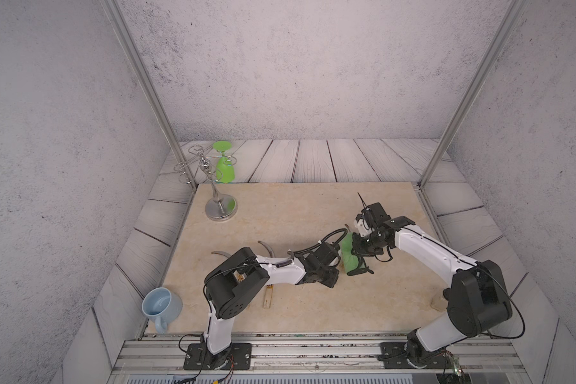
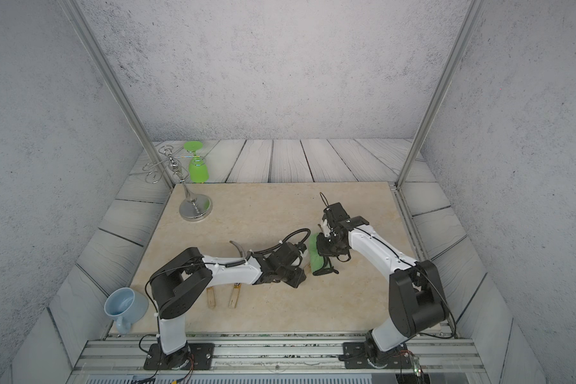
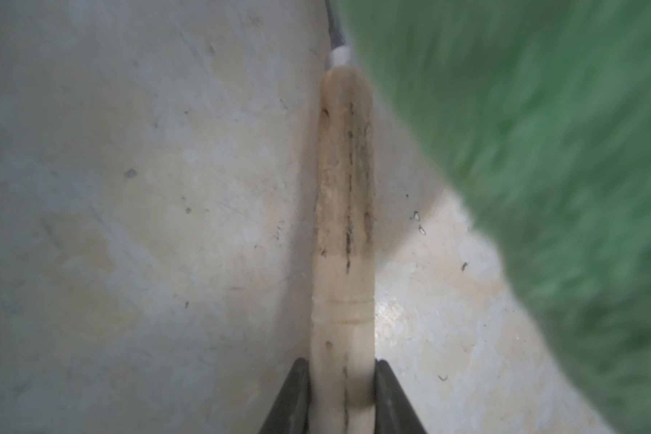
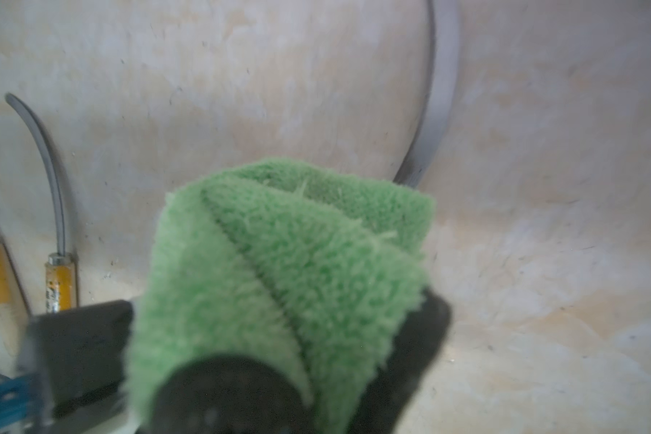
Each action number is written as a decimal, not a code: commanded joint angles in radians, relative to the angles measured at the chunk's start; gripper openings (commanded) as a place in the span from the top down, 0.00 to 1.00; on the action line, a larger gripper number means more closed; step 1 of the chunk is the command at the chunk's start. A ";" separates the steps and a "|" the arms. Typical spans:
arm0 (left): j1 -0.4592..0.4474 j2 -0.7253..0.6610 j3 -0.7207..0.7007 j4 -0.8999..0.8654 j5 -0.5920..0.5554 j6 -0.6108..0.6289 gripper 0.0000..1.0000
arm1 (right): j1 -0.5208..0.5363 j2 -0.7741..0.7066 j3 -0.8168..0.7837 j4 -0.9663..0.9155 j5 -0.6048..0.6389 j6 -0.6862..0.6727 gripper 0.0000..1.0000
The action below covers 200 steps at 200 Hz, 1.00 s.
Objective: Wipe small sickles with rags
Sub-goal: Wipe the small sickle at the center of the board.
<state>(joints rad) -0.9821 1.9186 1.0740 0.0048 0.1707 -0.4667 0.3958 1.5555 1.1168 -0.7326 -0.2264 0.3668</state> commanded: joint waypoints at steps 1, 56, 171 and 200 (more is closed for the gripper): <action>-0.002 0.005 -0.028 0.010 0.011 -0.020 0.88 | 0.023 0.058 -0.024 0.053 -0.042 0.035 0.82; -0.002 0.017 -0.032 0.038 0.027 -0.028 0.88 | 0.042 0.185 -0.036 0.138 -0.112 0.038 0.82; 0.000 0.004 -0.050 0.042 0.027 -0.033 0.88 | -0.007 0.397 0.116 0.050 0.217 -0.021 0.84; -0.001 0.000 -0.053 0.041 0.027 -0.033 0.88 | -0.016 0.413 0.155 0.056 0.293 -0.032 0.84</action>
<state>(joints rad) -0.9707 1.9186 1.0443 0.0834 0.1459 -0.4980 0.4221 1.8648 1.2778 -0.7692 -0.2562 0.3569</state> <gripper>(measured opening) 0.272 0.158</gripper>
